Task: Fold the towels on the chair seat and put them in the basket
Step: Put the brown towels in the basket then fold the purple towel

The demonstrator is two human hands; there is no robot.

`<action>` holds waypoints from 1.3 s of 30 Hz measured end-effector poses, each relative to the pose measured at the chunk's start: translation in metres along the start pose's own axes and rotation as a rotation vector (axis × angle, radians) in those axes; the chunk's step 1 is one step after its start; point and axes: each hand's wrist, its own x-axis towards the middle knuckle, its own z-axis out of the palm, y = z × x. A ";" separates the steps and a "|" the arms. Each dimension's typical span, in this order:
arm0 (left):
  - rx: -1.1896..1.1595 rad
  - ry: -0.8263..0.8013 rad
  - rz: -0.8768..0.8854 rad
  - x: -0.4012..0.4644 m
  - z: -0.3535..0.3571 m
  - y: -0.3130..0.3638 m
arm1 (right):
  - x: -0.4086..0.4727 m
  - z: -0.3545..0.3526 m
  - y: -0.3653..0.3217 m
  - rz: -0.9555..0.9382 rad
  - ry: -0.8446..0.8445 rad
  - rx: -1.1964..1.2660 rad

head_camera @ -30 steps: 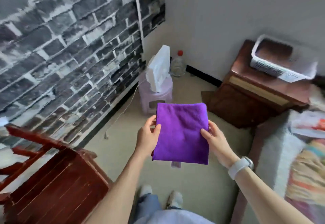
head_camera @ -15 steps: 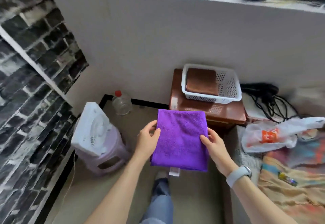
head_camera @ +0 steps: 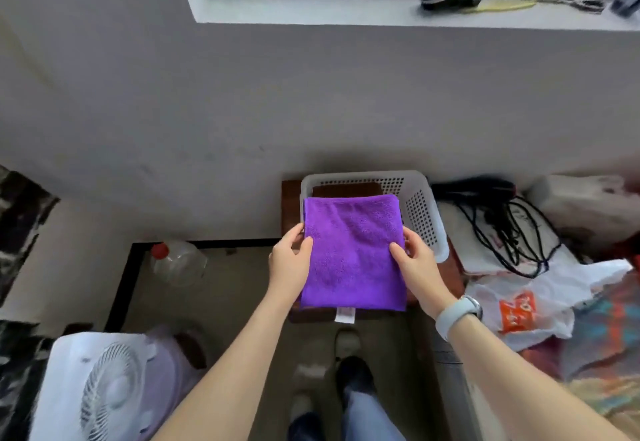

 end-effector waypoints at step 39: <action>1.184 -0.054 0.270 0.138 0.109 -0.045 | 0.179 0.025 0.068 -0.411 -0.376 -1.067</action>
